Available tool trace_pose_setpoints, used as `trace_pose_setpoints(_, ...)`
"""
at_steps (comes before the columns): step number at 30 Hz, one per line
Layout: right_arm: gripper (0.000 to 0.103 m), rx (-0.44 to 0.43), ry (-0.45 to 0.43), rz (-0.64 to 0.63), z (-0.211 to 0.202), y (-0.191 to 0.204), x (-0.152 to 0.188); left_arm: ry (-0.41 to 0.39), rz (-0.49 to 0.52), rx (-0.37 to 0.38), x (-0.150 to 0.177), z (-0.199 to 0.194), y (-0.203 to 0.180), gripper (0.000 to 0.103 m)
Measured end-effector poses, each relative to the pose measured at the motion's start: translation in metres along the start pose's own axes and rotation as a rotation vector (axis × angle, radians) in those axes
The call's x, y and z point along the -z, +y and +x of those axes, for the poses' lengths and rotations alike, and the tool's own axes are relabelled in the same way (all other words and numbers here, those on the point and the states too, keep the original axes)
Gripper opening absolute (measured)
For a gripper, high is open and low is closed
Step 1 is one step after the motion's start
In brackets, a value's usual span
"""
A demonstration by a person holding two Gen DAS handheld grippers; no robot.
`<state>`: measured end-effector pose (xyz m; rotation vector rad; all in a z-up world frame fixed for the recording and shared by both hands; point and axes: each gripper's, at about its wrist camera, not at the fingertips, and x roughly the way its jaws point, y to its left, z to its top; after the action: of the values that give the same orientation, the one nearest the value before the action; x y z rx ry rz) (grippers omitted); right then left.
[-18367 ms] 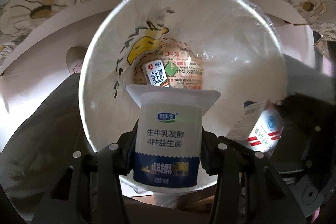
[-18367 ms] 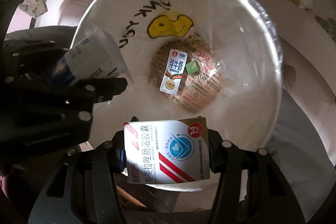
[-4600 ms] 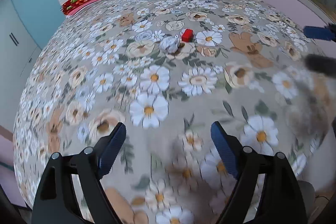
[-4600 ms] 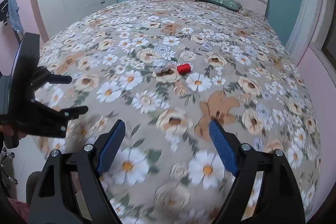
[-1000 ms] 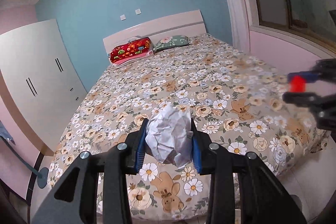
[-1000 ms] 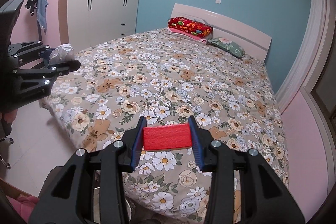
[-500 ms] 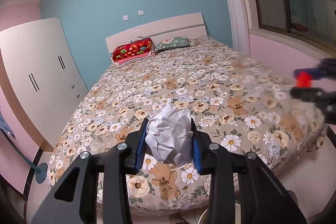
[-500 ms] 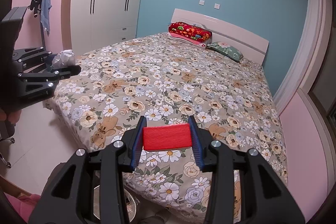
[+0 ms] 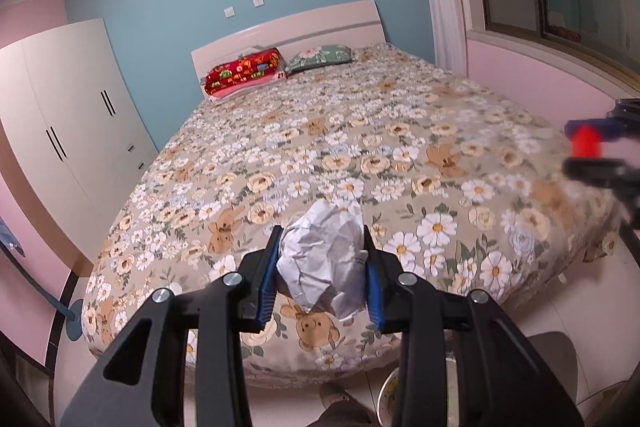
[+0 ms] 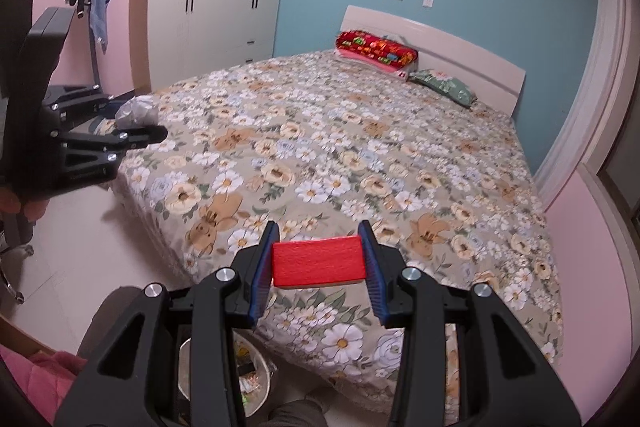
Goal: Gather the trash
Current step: 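Carry the crumpled paper and red block toward the white bucket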
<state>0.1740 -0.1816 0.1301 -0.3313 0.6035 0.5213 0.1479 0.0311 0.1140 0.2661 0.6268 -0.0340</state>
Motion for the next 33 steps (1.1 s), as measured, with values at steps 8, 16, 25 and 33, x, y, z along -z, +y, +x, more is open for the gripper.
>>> trace_pose_setpoints(8,0.042,-0.070,0.076,0.015,0.038,0.020,0.046,0.098,0.007,0.078,0.045,0.034,-0.014,0.038)
trace_pose_setpoints(16,0.042,-0.139,0.162,0.043,0.085,0.036,0.088,0.205,0.005,0.127,0.091,0.074,-0.032,0.038)
trace_pose_setpoints(25,0.042,-0.226,0.286,0.093,0.136,0.047,0.139,0.351,-0.007,0.186,0.148,0.118,-0.049,0.038)
trace_pose_setpoints(33,0.042,-0.302,0.412,0.117,0.183,0.071,0.191,0.471,-0.004,0.238,0.195,0.151,-0.071,0.038)
